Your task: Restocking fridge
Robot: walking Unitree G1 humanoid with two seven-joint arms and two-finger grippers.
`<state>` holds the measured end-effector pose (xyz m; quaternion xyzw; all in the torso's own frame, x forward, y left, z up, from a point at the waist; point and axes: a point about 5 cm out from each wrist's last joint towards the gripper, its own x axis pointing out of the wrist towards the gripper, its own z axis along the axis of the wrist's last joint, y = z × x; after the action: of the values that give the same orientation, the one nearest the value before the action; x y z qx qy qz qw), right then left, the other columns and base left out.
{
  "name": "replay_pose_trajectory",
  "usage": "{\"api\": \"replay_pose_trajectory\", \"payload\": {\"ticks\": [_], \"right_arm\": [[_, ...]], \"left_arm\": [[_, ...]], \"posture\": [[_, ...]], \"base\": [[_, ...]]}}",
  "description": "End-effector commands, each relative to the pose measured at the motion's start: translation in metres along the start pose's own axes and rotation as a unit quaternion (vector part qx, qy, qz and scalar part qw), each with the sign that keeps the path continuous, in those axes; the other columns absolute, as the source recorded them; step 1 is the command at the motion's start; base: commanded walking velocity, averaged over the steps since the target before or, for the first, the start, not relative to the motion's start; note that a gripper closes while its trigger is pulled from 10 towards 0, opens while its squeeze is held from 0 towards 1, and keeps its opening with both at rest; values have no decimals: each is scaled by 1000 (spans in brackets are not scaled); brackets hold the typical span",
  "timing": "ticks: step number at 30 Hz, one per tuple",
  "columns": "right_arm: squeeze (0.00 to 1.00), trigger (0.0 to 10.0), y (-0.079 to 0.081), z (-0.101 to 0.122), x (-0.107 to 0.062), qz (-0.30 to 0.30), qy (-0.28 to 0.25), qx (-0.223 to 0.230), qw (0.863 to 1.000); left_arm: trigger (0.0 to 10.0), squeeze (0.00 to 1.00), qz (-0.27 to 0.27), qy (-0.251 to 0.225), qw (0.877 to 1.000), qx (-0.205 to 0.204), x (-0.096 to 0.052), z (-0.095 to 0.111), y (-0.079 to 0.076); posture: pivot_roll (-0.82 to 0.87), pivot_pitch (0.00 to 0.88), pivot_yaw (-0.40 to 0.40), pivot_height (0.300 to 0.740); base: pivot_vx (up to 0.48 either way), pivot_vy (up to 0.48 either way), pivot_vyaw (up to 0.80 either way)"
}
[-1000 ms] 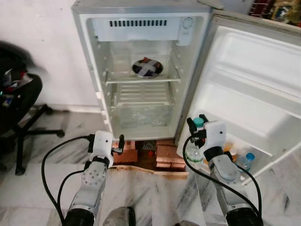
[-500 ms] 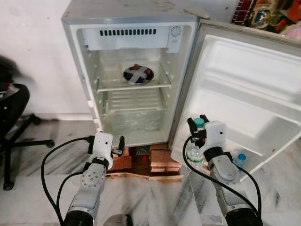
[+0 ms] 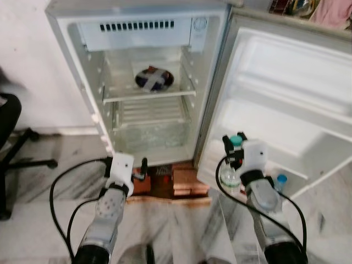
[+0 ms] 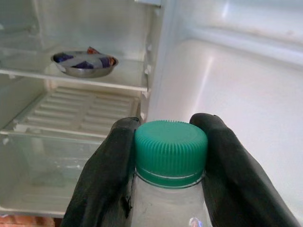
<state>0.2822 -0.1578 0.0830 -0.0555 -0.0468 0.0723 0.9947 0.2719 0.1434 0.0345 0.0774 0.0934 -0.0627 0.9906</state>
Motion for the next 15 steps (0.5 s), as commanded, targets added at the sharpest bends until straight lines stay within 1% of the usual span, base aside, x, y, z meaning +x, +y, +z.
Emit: {"api": "replay_pose_trajectory", "payload": {"ticks": [1,15], "right_arm": [[0,10000,-4,7,3,-8,-16,-5,1000],[0,10000,-4,6,2,-7,-14,-5,1000]], "left_arm": [[10000,0,-5,-1,1000,5,-2,-1,0],[10000,0,-8,2,1000,2,-1,-3,0]], "posture": [[88,58,-11,740],[89,57,-15,740]], "base": [[315,0,0],[345,0,0]]}}
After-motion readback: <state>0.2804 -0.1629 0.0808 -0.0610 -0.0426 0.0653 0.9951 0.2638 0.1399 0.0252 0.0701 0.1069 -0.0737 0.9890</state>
